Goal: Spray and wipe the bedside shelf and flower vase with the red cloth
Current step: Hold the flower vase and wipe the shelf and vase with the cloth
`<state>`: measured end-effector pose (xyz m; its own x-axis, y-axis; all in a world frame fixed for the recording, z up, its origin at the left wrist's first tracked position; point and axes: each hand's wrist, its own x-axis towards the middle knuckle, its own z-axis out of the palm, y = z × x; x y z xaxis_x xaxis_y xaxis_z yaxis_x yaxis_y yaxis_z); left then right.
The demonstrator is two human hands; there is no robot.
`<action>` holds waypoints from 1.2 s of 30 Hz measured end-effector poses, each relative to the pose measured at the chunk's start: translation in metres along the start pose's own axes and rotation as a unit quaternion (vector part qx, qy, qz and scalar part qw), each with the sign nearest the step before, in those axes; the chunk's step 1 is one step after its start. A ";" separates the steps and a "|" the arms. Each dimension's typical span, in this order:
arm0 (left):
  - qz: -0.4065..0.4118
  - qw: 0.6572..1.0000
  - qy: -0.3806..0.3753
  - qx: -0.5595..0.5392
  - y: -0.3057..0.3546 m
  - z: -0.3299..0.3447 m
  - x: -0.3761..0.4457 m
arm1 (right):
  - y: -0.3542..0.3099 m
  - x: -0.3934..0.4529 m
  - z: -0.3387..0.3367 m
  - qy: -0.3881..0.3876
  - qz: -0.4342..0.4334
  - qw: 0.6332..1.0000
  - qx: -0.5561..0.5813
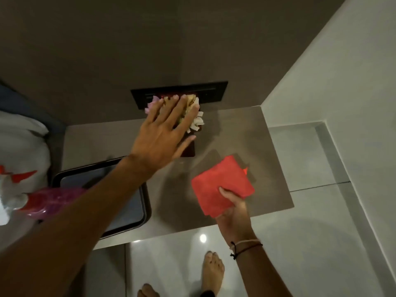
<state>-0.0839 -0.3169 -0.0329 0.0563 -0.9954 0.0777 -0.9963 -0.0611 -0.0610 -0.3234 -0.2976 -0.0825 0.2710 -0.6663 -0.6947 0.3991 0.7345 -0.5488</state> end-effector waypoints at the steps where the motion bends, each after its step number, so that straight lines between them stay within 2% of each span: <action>1: 0.003 1.000 -0.009 -0.001 -0.004 -0.001 0.005 | 0.001 0.003 0.008 0.001 -0.012 1.000 -0.001; 5: 0.013 0.999 -0.045 -0.009 -0.022 -0.010 0.031 | 0.013 0.013 0.042 0.035 -0.106 0.993 -0.041; 7: 0.016 0.998 -0.058 -0.024 -0.030 -0.016 0.044 | 0.019 0.016 0.058 0.063 -0.196 0.966 -0.156; 8: 0.016 0.997 -0.065 -0.032 -0.034 -0.019 0.049 | 0.023 0.019 0.065 0.070 -0.248 0.941 -0.221; 12: 0.015 0.996 -0.080 -0.041 -0.033 -0.023 0.058 | 0.036 0.043 0.084 0.077 -0.396 0.814 -0.417; 16: 0.018 0.995 -0.087 -0.048 -0.037 -0.022 0.057 | 0.047 0.083 0.106 0.093 -0.495 0.637 -0.583; 21: 0.014 0.993 -0.096 -0.060 -0.036 -0.023 0.059 | 0.080 0.111 0.083 0.062 -0.454 0.440 -0.772; 23: 0.011 0.993 -0.099 -0.057 -0.036 -0.023 0.059 | 0.093 0.109 0.062 0.026 -0.432 0.390 -0.813; 25: 0.014 0.994 -0.102 -0.048 -0.034 -0.023 0.059 | 0.099 0.103 0.049 -0.022 -0.372 0.386 -0.844; 26: 0.012 0.994 -0.101 -0.042 -0.032 -0.022 0.059 | 0.098 0.102 0.049 -0.034 -0.346 0.397 -0.850; 30: 0.001 0.994 -0.096 -0.045 -0.029 -0.023 0.060 | 0.080 0.085 0.063 -0.062 -0.299 0.480 -0.823; 31: 0.001 0.994 -0.098 -0.044 -0.030 -0.023 0.060 | 0.075 0.078 0.063 -0.057 -0.298 0.514 -0.802; 32: 0.000 0.994 -0.099 -0.042 -0.030 -0.023 0.061 | 0.071 0.070 0.060 -0.035 -0.300 0.568 -0.765; 34: -0.001 0.995 -0.094 -0.032 -0.030 -0.023 0.061 | 0.066 0.054 0.056 0.067 -0.327 0.707 -0.623; 35: -0.001 0.995 -0.093 -0.029 -0.030 -0.023 0.061 | 0.064 0.049 0.058 0.115 -0.367 0.750 -0.538; 36: -0.002 0.995 -0.093 -0.028 -0.030 -0.023 0.061 | 0.062 0.048 0.062 0.146 -0.417 0.762 -0.474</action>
<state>-0.0522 -0.3741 -0.0037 0.0654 -0.9919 -0.1089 -0.9979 -0.0653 -0.0047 -0.2313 -0.2915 -0.1210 0.0080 -0.9967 0.0813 -0.5233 -0.0734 -0.8490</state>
